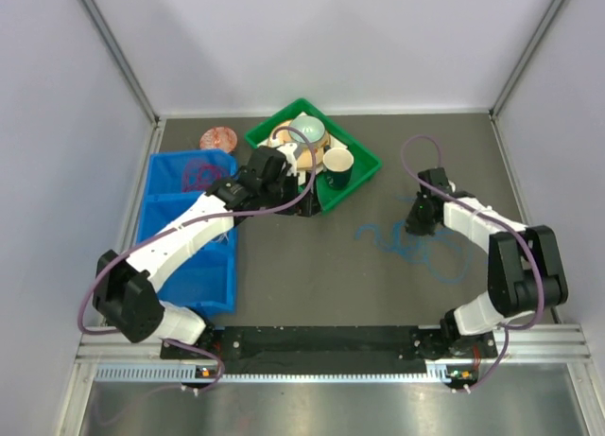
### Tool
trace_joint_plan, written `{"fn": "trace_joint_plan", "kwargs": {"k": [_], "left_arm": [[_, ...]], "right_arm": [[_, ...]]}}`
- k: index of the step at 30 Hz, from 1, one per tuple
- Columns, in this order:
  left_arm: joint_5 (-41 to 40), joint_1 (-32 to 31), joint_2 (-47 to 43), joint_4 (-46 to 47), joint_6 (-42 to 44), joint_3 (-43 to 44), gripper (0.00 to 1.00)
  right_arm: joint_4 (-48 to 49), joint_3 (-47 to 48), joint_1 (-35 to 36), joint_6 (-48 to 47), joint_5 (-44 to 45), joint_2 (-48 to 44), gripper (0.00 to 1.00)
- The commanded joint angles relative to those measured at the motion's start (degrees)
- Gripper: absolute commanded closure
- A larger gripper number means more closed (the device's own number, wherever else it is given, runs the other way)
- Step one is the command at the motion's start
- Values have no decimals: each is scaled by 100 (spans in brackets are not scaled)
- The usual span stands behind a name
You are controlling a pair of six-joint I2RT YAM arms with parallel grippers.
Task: Untangle the cables
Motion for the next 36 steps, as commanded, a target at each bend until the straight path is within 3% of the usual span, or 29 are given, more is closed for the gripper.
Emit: {"fn": "trace_joint_plan", "kwargs": {"k": [1,4,7,10,11,12,13,14,18,20,24,27,30,31,36], "left_arm": [[-535,0,-382,67,127,59,10],[-738,8,-514,93,189,95,8],[-669,17,-435,111,259,103,7],[-476,9,-224,-12,260,235,7],[-423,17,-180,-21,260,296,7],[-405,17,-180,-4,260,305,7],[-396,17,-180,31,242,306,7],[-378,17,-189,66,242,288,7],[-54,8,-180,224,339,95,8],[104,8,-163,295,295,-89,8],[307,0,-127,374,163,-327,8],[404,8,4,488,180,-511,8],[483,8,171,384,189,-459,8],[518,8,215,383,198,-442,9],[492,8,111,383,163,-450,9]], "right_arm": [[521,307,528,185,-538,266,100],[731,404,1298,194,-750,213,100],[803,737,1968,-183,-1504,257,100],[619,861,2041,-229,-1403,-153,96],[418,852,1997,-254,-1018,-278,63],[277,852,1953,-298,-805,-401,43],[136,861,1883,-342,-586,-602,27],[-22,870,1726,-438,-209,-674,20],[-908,643,1040,-430,1338,-1183,22],[-946,431,567,-439,1534,-1629,21],[-920,-210,-908,-386,1210,-2080,15],[-850,-369,-1534,-211,955,-1985,11],[-771,-361,-1834,9,920,-1634,9],[-640,-369,-1905,70,554,-1493,10],[-419,-325,-1906,273,243,-825,17]]}}
